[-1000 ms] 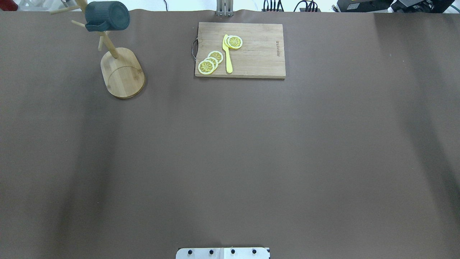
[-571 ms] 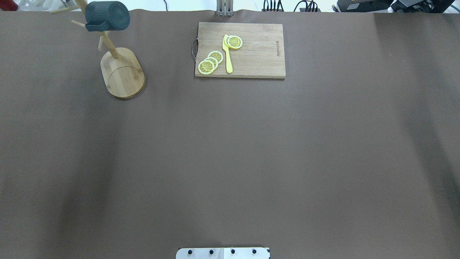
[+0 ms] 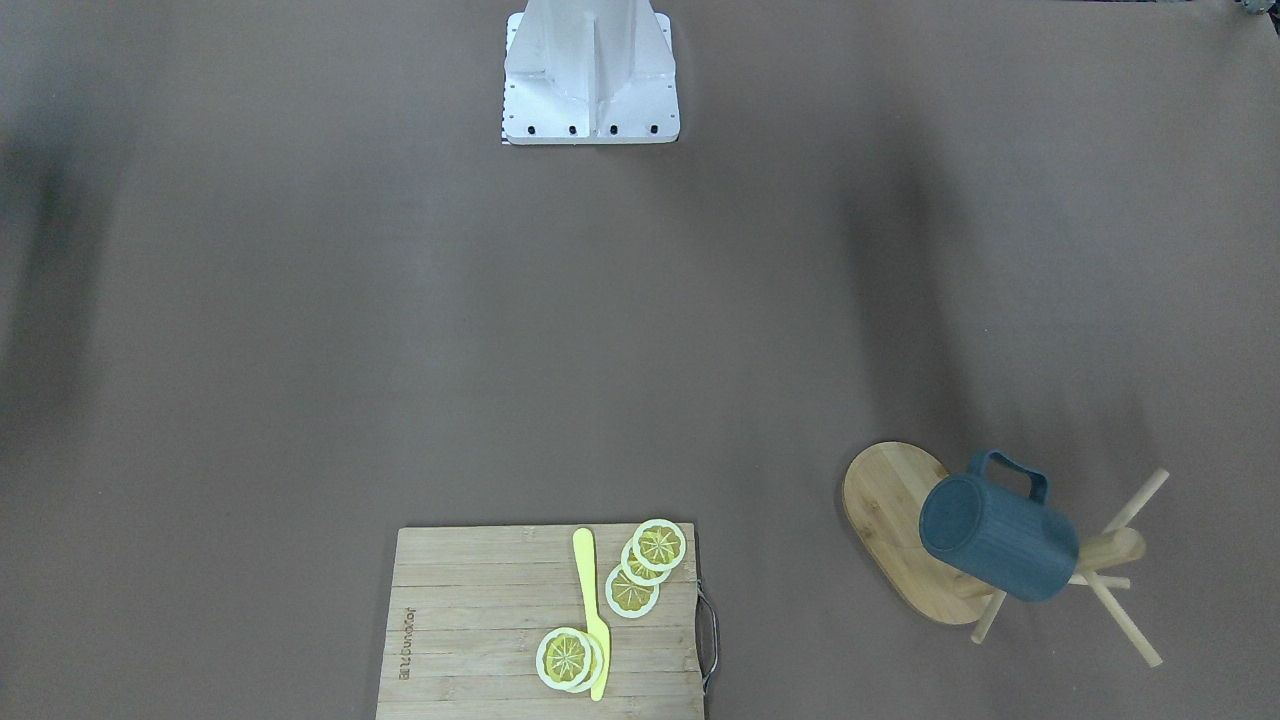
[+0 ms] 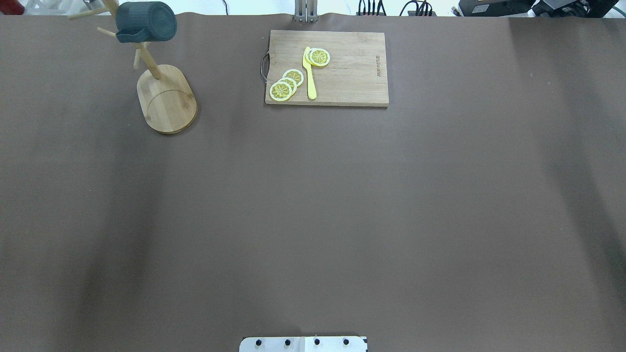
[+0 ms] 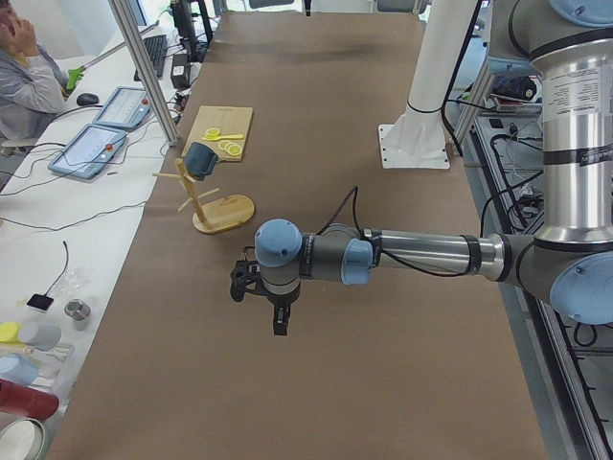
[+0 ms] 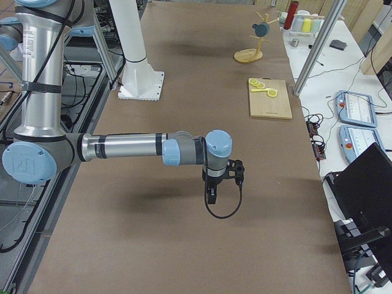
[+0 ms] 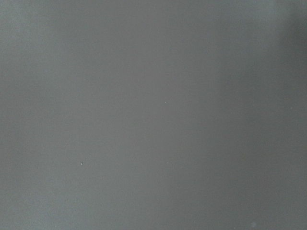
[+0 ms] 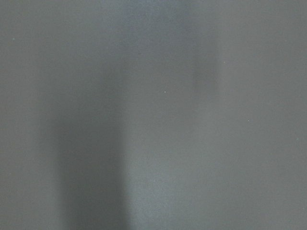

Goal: Hang cup on storage rack

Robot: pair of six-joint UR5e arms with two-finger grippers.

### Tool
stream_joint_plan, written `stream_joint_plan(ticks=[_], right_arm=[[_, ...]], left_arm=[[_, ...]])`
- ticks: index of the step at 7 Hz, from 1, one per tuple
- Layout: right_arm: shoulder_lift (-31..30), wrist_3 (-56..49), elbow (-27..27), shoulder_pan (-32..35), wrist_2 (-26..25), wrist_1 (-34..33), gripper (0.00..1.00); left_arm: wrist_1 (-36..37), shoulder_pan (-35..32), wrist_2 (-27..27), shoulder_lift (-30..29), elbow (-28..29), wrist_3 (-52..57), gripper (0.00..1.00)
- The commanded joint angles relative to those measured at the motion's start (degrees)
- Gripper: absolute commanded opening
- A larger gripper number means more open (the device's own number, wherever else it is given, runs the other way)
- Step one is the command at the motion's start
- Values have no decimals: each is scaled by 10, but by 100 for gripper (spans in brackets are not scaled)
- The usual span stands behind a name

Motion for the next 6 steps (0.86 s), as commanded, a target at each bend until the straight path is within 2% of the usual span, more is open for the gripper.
stream_joint_plan(ticks=[1, 3, 6], right_arm=[[3, 1, 0, -2, 0, 0, 100], [3, 2, 1, -2, 1, 1, 100], [3, 2, 3, -2, 1, 2, 100]], left_arm=[[14, -1, -1, 14, 4, 0, 98], [56, -1, -3, 11, -1, 0, 98], [53, -1, -5, 4, -3, 0, 98]])
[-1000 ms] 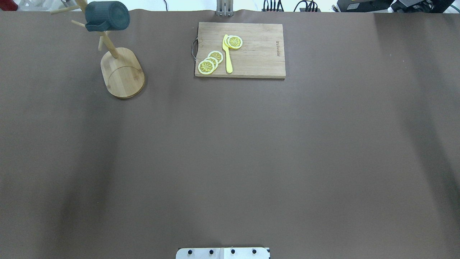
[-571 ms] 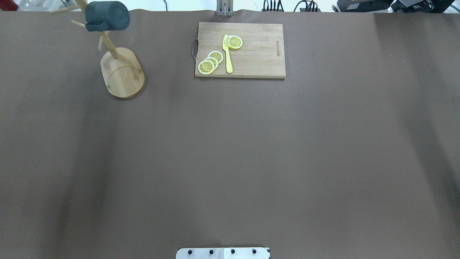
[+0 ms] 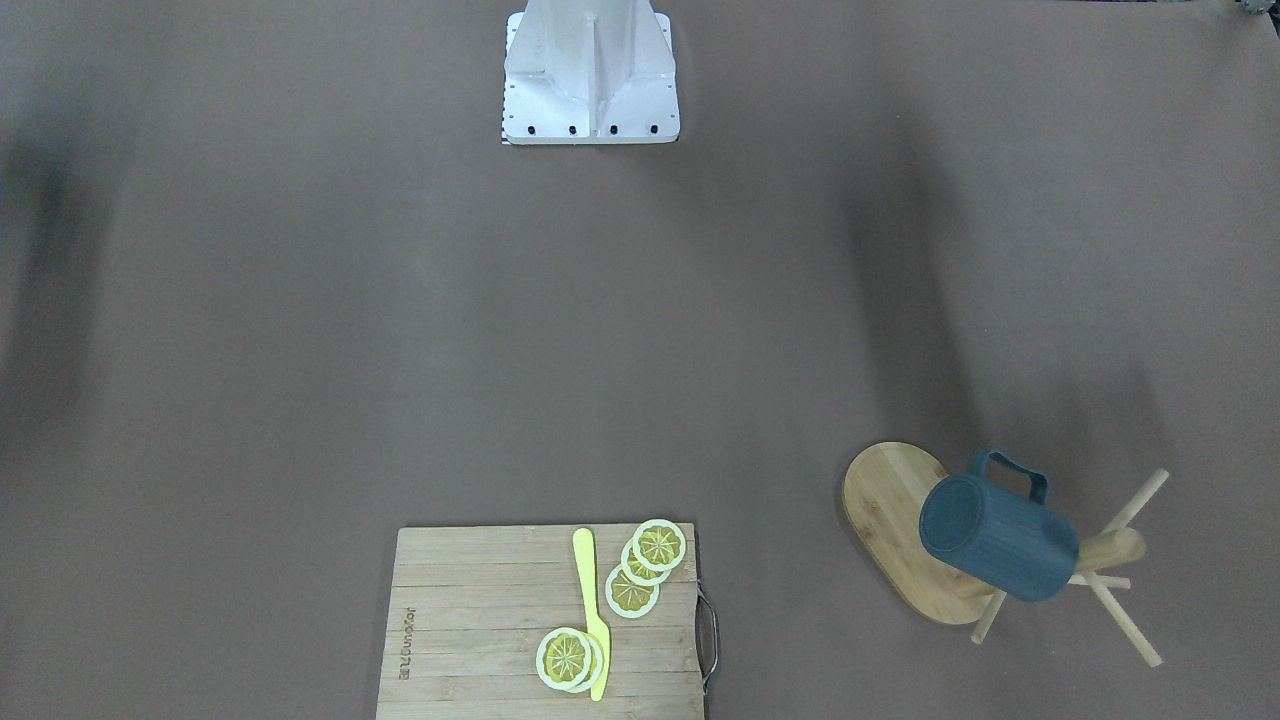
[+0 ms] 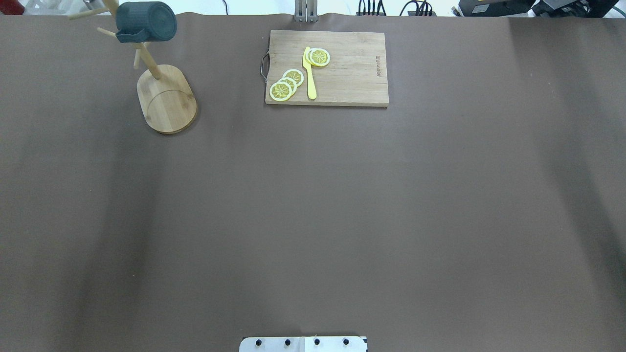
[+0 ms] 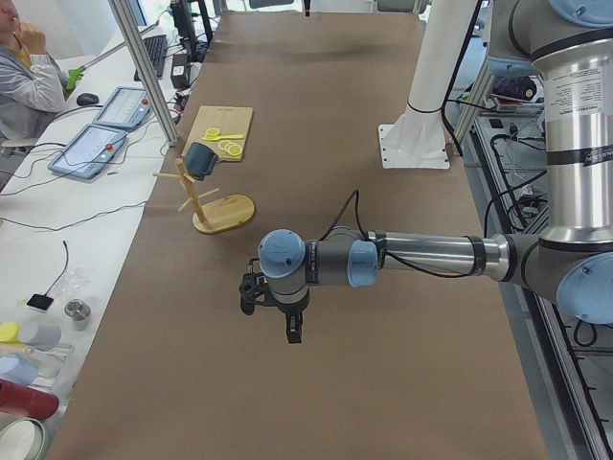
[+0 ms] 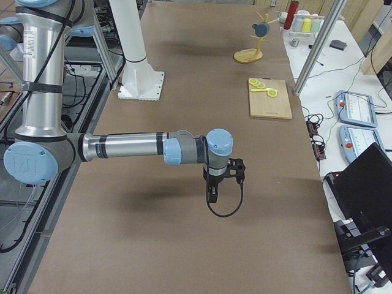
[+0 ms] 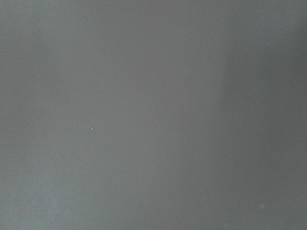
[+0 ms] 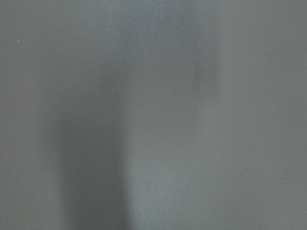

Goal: Hang cup on storage rack

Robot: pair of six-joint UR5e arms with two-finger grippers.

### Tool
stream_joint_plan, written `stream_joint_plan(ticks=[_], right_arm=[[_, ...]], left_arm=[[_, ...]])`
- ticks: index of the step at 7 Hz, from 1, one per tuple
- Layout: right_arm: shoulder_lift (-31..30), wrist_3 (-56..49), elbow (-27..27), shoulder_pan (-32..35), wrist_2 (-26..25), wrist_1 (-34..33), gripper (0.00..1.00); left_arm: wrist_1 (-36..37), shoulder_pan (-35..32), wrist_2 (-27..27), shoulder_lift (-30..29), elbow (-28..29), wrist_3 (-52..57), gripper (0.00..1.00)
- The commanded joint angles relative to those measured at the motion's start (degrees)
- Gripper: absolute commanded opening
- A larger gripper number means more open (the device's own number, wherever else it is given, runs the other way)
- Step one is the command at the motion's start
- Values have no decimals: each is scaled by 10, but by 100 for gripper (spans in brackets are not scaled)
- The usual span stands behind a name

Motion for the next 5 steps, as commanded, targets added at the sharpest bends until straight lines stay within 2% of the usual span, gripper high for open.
stream_joint_plan(ticks=[1, 5], right_arm=[[0, 0, 2, 1, 0, 0, 100], [0, 1, 3, 1, -1, 0, 100]], left_arm=[[-2, 0, -1, -6, -2, -1, 98], [2, 0, -1, -18, 1, -1, 98]])
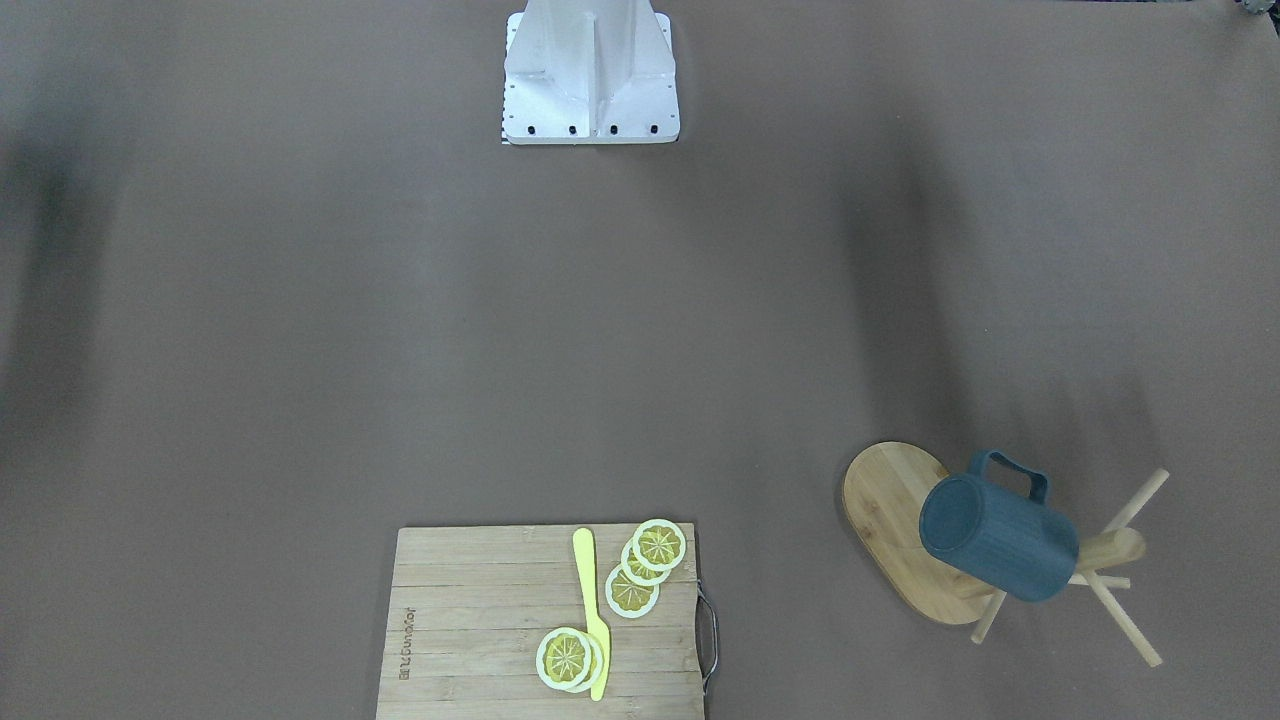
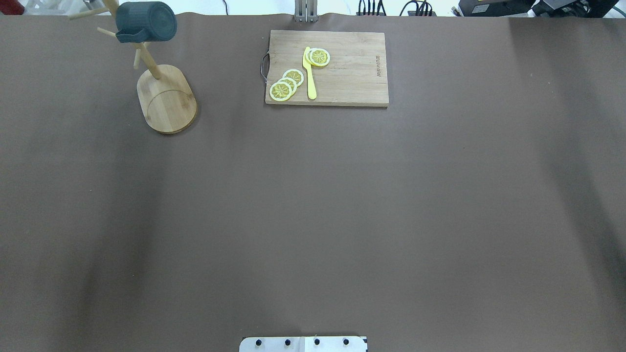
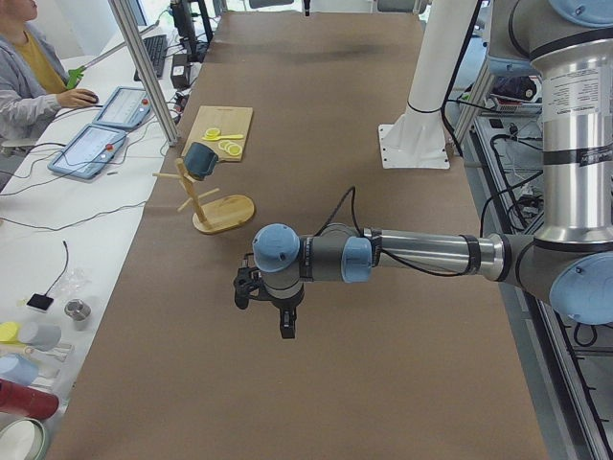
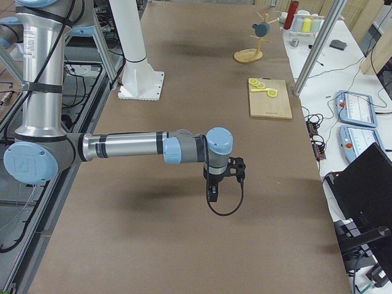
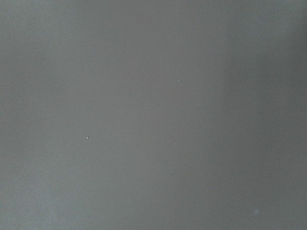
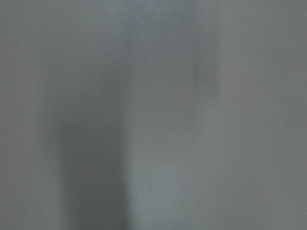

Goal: Hang cup on storage rack

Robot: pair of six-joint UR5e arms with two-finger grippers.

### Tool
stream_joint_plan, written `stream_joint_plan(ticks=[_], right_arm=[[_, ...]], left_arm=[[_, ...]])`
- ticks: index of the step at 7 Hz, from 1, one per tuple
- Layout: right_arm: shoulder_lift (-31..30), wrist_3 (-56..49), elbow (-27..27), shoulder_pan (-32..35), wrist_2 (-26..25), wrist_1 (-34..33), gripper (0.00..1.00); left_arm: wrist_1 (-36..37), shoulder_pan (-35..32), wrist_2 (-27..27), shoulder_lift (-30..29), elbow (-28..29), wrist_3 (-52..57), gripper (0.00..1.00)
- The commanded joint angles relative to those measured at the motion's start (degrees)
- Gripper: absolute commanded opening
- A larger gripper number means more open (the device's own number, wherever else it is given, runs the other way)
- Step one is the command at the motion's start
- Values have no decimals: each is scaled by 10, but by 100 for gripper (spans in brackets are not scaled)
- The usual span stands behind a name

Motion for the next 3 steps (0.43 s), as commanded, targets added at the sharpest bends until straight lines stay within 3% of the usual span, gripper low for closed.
stream_joint_plan(ticks=[1, 3], right_arm=[[0, 0, -1, 0, -1, 0, 100], [0, 0, 0, 0, -1, 0, 100]], left_arm=[[3, 0, 0, -6, -3, 0, 98], [1, 0, 0, -6, -2, 0, 98]])
